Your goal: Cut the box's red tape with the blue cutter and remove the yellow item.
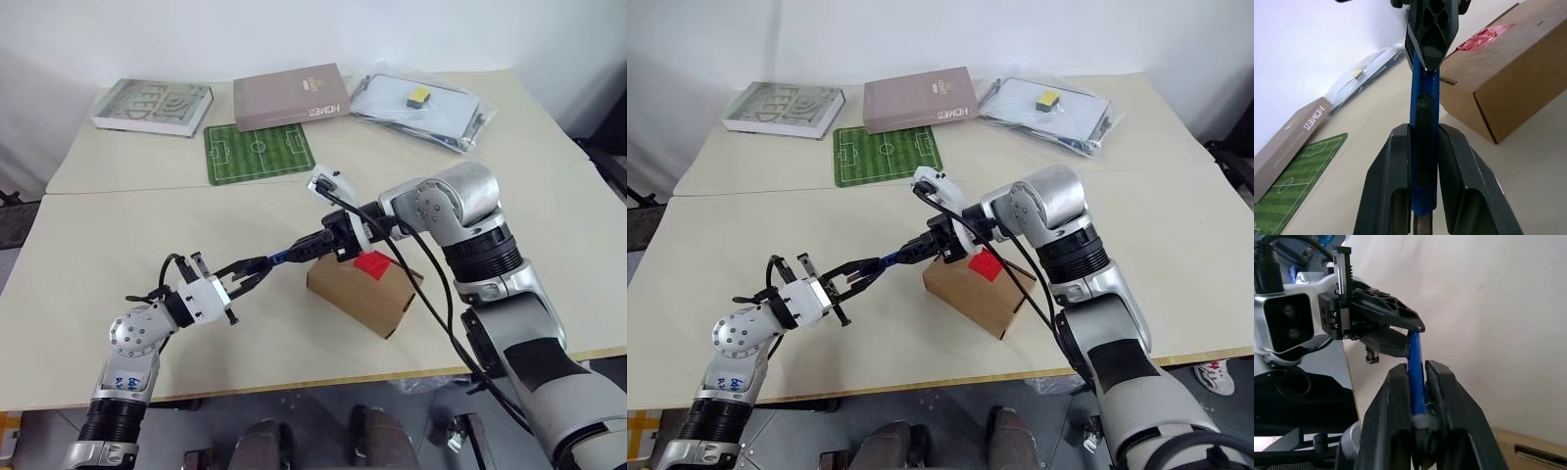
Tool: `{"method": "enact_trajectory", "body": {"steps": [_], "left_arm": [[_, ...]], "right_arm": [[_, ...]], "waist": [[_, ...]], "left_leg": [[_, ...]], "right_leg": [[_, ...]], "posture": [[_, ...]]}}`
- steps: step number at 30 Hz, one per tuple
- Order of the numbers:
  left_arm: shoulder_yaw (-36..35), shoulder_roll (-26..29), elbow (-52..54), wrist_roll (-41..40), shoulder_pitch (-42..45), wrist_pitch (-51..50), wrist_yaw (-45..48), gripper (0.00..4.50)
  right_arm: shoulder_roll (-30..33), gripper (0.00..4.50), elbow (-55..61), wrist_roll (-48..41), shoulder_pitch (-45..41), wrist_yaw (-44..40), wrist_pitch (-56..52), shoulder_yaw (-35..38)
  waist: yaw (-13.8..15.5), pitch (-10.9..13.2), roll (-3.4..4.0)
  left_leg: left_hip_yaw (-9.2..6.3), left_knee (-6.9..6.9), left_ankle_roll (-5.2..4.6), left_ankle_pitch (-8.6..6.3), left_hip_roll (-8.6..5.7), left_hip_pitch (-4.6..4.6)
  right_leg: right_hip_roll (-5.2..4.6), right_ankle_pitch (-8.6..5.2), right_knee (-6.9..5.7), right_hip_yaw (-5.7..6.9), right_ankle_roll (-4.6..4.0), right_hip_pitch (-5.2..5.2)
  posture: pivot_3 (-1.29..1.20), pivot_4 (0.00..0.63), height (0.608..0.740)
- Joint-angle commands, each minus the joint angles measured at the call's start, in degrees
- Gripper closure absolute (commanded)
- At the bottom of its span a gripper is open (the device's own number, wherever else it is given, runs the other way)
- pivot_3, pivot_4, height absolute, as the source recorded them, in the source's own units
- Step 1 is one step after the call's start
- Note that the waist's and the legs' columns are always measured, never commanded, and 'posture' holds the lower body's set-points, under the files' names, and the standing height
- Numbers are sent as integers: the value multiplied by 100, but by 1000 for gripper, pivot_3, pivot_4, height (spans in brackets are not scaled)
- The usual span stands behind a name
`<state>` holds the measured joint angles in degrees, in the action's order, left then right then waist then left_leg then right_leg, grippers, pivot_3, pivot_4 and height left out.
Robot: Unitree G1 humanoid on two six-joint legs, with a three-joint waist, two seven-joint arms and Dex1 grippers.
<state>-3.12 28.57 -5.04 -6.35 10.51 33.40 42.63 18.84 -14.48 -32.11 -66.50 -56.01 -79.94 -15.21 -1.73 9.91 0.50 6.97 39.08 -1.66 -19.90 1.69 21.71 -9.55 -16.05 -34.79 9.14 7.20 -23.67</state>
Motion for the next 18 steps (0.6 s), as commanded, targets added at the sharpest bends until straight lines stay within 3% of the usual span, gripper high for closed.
{"method": "enact_trajectory", "body": {"steps": [1,3,9,16,18], "left_arm": [[-61,-6,165,-9,82,-141,-258,4087],[-94,-24,178,-99,105,-388,-300,4087],[-138,207,629,-429,67,-1990,-193,2188],[-1013,573,1187,-1453,-96,-3528,-274,144],[-1324,702,1437,-1794,-356,-3999,-259,0]], "right_arm": [[48,4338,217,-130,-132,-2,28,149],[73,4338,262,-142,-133,-9,70,159],[160,4338,388,-187,-180,52,264,394],[330,4338,420,-166,-236,229,429,789],[422,4338,443,-163,-214,287,454,889]], "waist": [[4,0,0],[5,1,-1],[-2,5,-9],[-5,15,-25],[-12,15,-25]], "left_leg": [[-1,0,0,0,0,0],[0,0,0,0,0,0],[-1,0,0,0,1,2],[-4,0,0,0,6,5],[-5,0,0,0,6,5]], "right_leg": [[0,0,0,0,0,0],[0,0,0,0,0,0],[5,0,0,1,0,-1],[6,0,0,1,0,-2],[6,0,2,0,0,-2]], "posture": [[0,150,740],[0,150,740],[0,150,740],[0,150,740],[0,150,740]]}}
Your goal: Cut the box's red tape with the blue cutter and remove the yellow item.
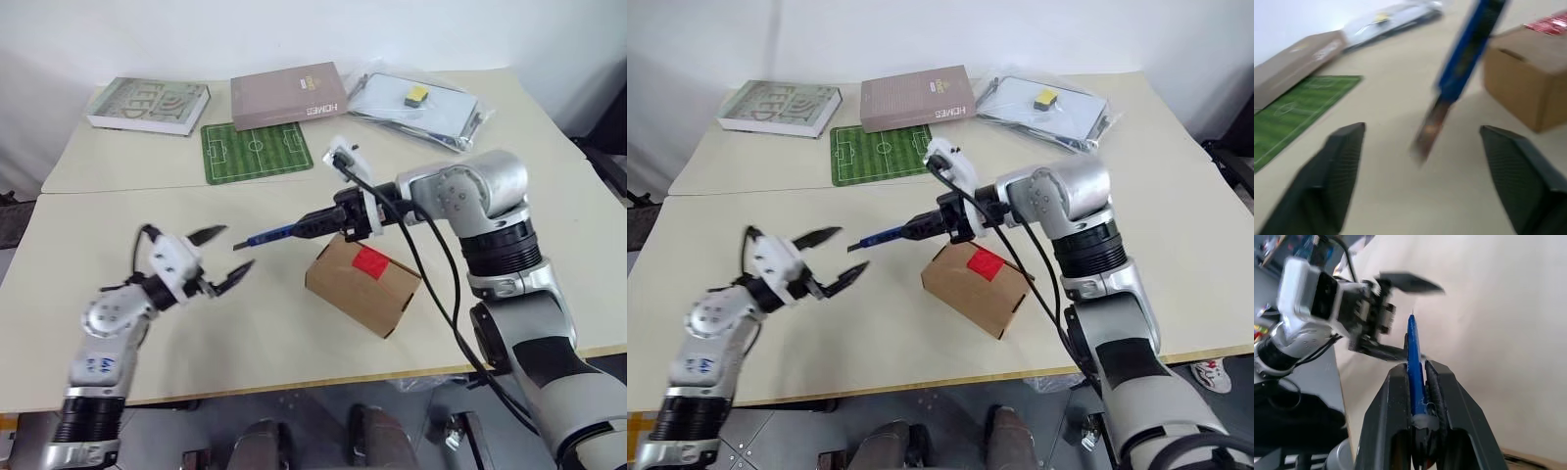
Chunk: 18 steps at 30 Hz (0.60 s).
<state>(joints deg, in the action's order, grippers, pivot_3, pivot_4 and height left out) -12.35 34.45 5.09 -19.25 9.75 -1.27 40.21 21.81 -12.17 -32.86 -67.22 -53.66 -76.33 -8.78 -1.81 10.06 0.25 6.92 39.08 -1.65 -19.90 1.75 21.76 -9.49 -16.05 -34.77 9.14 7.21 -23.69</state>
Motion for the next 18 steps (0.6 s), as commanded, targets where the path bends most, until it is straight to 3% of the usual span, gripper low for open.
{"method": "enact_trajectory", "body": {"steps": [1,9,13,16,18], "left_arm": [[-532,168,598,-710,-436,-832,-21,0],[-833,141,2319,-2162,-1920,-2688,-222,0],[-537,-264,3075,-2636,-1940,-3122,-810,0],[-13,-693,3356,-2946,-1371,-3352,-1172,605],[379,-849,3354,-2791,-972,-3475,-1367,1236]], "right_arm": [[168,4338,226,-80,-127,87,102,291],[595,4338,541,-177,100,257,111,766],[853,4338,906,-323,354,359,28,1155],[1141,4338,1376,-504,692,458,-100,1497],[1311,4338,1663,-590,907,529,-149,1663]], "waist": [[-2,0,0],[34,8,-13],[63,9,-15],[134,9,-16],[163,10,-16]], "left_leg": [[1,0,0,-1,0,0],[-6,-2,6,-4,-1,3],[-8,2,6,-4,-2,11],[-8,6,6,-4,-4,13],[-5,11,6,-3,-4,14]], "right_leg": [[0,0,0,-1,0,0],[0,0,6,-3,0,0],[-1,0,14,-4,0,1],[-1,1,17,-7,1,3],[0,1,17,-7,1,3]], "posture": [[0,150,740],[0,150,740],[0,150,740],[0,150,740],[0,150,740]]}}
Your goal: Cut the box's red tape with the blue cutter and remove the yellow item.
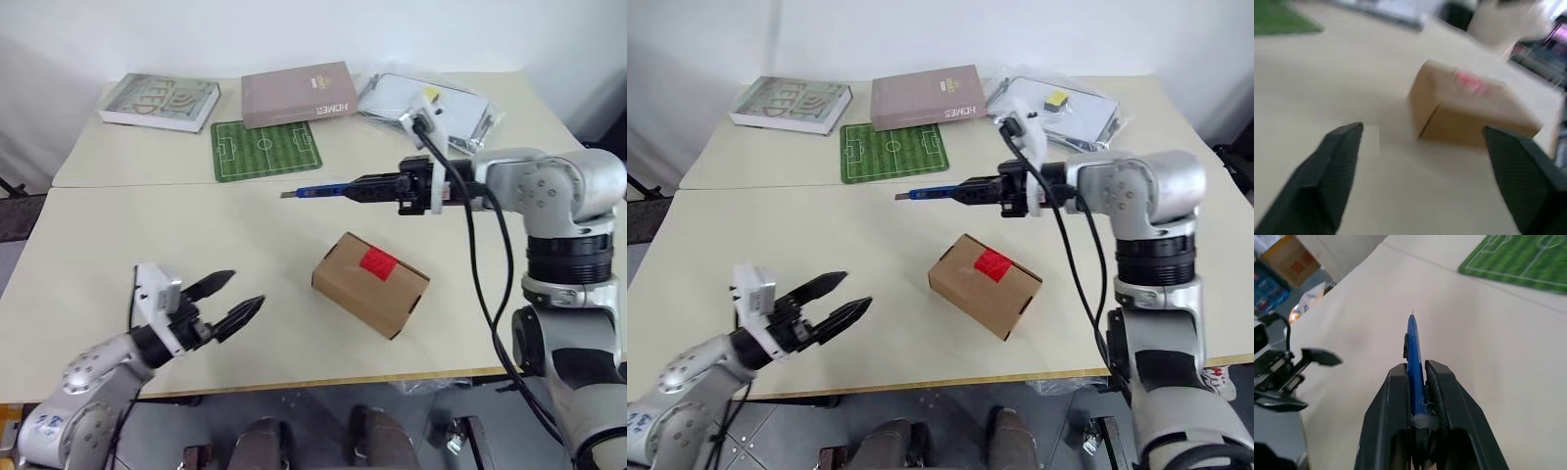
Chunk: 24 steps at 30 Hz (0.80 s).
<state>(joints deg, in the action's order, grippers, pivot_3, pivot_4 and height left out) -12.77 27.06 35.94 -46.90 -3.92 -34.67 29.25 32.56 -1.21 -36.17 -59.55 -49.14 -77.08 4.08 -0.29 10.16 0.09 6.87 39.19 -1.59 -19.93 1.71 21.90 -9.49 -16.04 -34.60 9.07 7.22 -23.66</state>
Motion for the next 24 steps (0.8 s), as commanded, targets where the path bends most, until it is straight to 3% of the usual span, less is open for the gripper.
{"method": "enact_trajectory", "body": {"steps": [1,5,11,16,24], "left_arm": [[636,-206,202,148,653,-108,-361,1501],[1503,-546,-354,561,1930,-298,-477,2714],[2201,-652,-1448,988,2948,-497,-45,4500],[2454,-653,-2244,1233,3394,-861,125,4500],[2647,-674,-2421,1193,3966,-1986,223,4500]], "right_arm": [[348,4338,704,-293,250,102,-103,444],[1148,4338,1244,-174,785,96,13,398],[1877,4338,1756,-109,1315,117,264,350],[1933,4338,2273,-391,1593,306,70,742],[1909,4338,2900,-795,1977,647,-226,976]], "waist": [[19,0,0],[119,1,-1],[119,1,-2],[133,2,-3],[192,5,-8]], "left_leg": [[1,0,0,0,-2,0],[3,5,-3,5,-25,6],[8,7,-2,7,-22,13],[7,7,0,9,-17,16],[-1,17,-1,9,-18,25]], "right_leg": [[0,0,0,-1,0,0],[4,0,8,4,0,5],[20,1,25,7,2,3],[25,1,33,5,1,2],[24,2,35,10,4,6]], "posture": [[0,150,740],[0,150,740],[0,150,740],[0,150,740],[0,150,740]]}}
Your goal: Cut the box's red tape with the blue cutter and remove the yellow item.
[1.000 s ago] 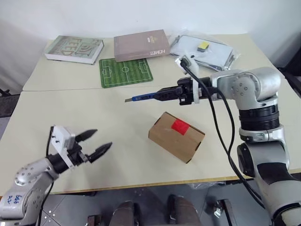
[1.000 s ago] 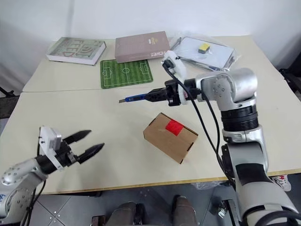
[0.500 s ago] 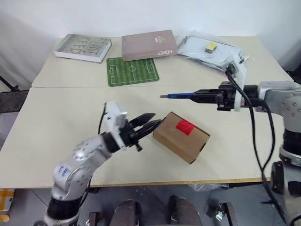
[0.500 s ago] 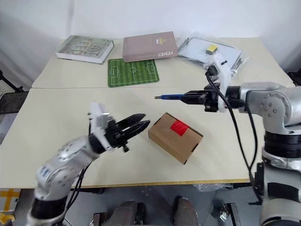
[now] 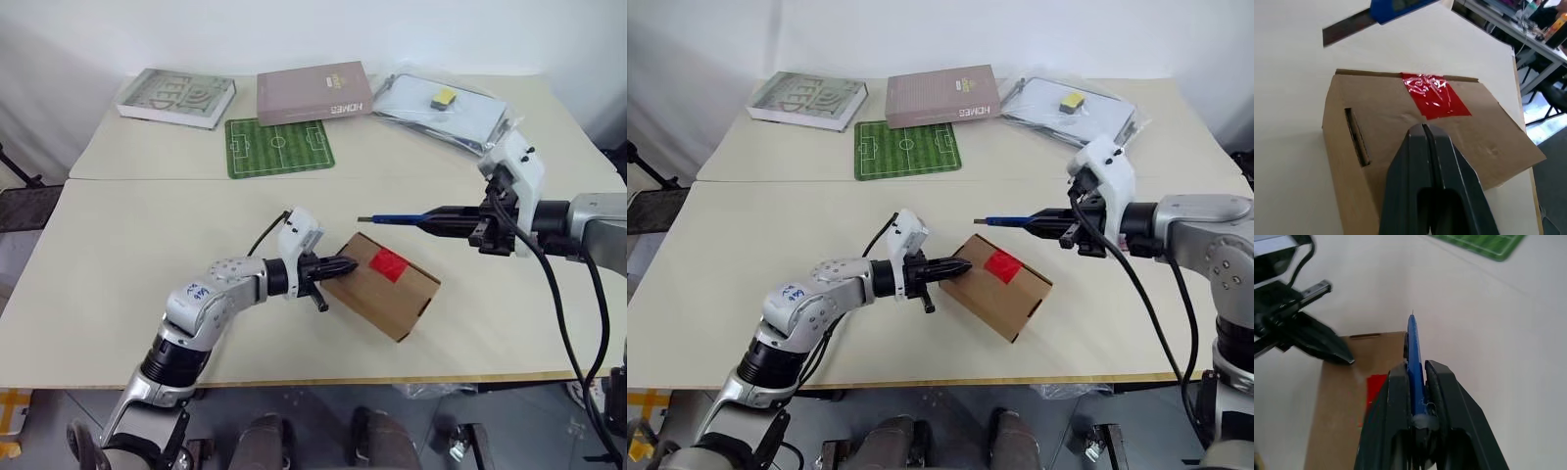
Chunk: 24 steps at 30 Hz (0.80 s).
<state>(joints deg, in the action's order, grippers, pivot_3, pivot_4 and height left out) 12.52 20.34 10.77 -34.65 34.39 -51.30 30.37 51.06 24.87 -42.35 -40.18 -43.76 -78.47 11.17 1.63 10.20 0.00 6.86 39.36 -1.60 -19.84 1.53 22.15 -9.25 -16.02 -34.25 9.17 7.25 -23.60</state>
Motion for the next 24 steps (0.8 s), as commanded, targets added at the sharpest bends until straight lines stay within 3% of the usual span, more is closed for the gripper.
{"method": "enact_trajectory", "body": {"steps": [1,9,24], "left_arm": [[131,7,86,-11,185,-413,129,4500],[425,165,61,235,637,-1014,243,4500],[713,49,152,595,719,-1192,239,4500]], "right_arm": [[88,4338,332,-204,82,136,-101,258],[255,4338,344,-237,271,297,-28,235],[542,4338,422,-333,509,324,-41,153]], "waist": [[-6,0,0],[-12,0,0],[-1,0,0]], "left_leg": [[0,0,0,0,0,0],[1,2,0,0,0,-2],[0,18,0,0,1,-1]], "right_leg": [[0,0,1,0,0,0],[1,0,-3,-1,0,0],[0,0,-9,3,0,8]], "posture": [[0,150,740],[0,150,740],[0,150,740]]}}
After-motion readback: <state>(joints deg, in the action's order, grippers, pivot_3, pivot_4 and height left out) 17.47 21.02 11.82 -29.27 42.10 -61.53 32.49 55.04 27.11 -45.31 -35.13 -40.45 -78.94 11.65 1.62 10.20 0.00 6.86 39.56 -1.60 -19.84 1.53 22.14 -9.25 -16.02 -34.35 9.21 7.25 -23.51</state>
